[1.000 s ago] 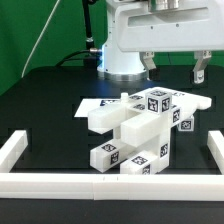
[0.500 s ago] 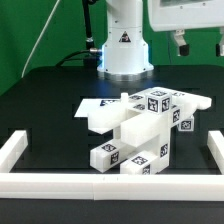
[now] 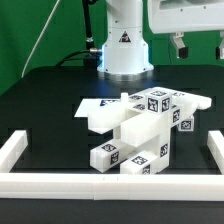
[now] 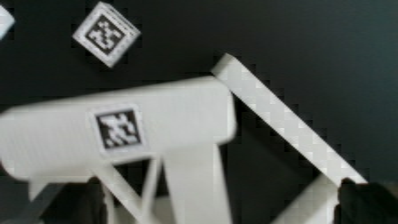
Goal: Assemble chair
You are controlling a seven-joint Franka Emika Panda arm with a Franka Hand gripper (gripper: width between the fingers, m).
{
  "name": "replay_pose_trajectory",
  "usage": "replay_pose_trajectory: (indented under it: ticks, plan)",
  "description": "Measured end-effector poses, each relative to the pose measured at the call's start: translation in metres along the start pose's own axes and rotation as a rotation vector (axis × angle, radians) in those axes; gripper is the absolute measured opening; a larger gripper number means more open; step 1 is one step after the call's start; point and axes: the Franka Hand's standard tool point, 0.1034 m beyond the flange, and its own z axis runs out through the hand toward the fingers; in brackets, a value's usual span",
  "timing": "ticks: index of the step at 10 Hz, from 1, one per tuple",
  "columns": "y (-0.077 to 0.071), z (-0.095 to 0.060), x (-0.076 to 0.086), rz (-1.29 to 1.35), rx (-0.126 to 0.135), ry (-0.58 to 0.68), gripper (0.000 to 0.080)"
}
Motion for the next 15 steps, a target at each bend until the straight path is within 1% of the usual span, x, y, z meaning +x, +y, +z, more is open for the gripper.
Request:
replay_pose_trajectory:
  ticks: [1, 2, 3, 4, 5, 6, 7, 8, 9, 10, 11, 13, 15]
  plan:
    - [0.016, 0.011, -0.011, 0.005, -0.017, -0.005, 0.0649]
    - [0.035, 0.022, -0.019, 0.004, -0.011, 0.013, 0.0649]
    - [0.052, 0.036, -0.028, -0.004, -0.022, 0.025, 0.0649]
    - [0.056, 0.053, -0.032, -0.020, -0.035, 0.044, 0.0649]
    - [0.054, 0.067, -0.036, -0.024, -0.032, 0.071, 0.0649]
    - [0.052, 0.077, -0.041, -0.048, -0.032, 0.088, 0.0649]
    - [0.052, 0.076, -0.040, -0.051, -0.033, 0.079, 0.0649]
    - [0.051, 0.074, -0.039, -0.040, -0.027, 0.079, 0.0649]
    - [0.052, 0.077, -0.039, -0.044, -0.028, 0.084, 0.0649]
    - [0.053, 0.086, -0.038, -0.052, -0.026, 0.104, 0.0649]
    - [0.053, 0.092, -0.036, -0.064, -0.038, 0.106, 0.0649]
    - [0.048, 0.099, -0.029, -0.066, -0.042, 0.113, 0.0649]
    - [0.044, 0.105, -0.028, -0.062, -0.046, 0.115, 0.0649]
